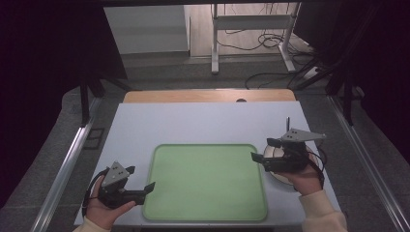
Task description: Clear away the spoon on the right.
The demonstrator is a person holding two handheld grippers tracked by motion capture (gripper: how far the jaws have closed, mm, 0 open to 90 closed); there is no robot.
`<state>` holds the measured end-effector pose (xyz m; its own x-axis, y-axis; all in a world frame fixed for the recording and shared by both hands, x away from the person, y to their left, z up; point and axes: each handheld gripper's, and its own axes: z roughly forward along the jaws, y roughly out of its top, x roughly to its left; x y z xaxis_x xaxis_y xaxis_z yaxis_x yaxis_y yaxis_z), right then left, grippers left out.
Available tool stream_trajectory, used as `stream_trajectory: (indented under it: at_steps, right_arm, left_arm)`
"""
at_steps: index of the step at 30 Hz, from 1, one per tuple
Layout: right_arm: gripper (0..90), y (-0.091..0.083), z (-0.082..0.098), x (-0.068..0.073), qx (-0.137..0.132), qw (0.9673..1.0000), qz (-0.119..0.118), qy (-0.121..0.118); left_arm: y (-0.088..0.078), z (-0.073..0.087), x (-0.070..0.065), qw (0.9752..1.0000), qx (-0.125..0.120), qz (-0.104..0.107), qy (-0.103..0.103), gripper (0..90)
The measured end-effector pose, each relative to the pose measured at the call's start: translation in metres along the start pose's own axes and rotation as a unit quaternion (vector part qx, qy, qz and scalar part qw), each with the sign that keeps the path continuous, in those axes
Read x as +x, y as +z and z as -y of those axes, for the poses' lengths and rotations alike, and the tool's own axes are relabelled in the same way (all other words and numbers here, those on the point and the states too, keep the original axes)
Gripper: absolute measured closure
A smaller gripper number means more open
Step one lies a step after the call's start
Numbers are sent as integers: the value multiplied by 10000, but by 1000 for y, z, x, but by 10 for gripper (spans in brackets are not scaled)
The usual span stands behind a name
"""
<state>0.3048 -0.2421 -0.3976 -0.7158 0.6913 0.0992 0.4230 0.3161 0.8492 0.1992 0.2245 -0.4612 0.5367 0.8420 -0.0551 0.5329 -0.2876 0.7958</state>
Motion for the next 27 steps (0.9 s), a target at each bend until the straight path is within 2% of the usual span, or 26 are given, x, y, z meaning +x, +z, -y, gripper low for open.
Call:
stream_trajectory:
  at_steps: [4,10,14,18,23,27]
  right_arm:
    - [179,-2,-9,-9,-155,9996,219,-27]
    - [190,-3,-19,-26,-72,9999,89,86]
    - [196,-4,-26,-30,-183,9998,22,-19]
    - [199,-4,-34,-34,-205,9997,58,-68]
    - [200,-5,-37,-45,-262,9996,104,36]
    - [203,-6,-32,-54,-373,9989,218,194]
  left_arm:
    - [0,0,0,10000,6,-13,-5,124]
    - [0,0,1,10000,-5,-24,-15,123]
    - [1,0,2,10000,14,-28,-37,123]
    - [2,-1,0,10000,23,-34,-13,123]
    - [3,-1,0,10000,53,-48,8,123]
    - [3,0,0,10000,55,-65,27,124]
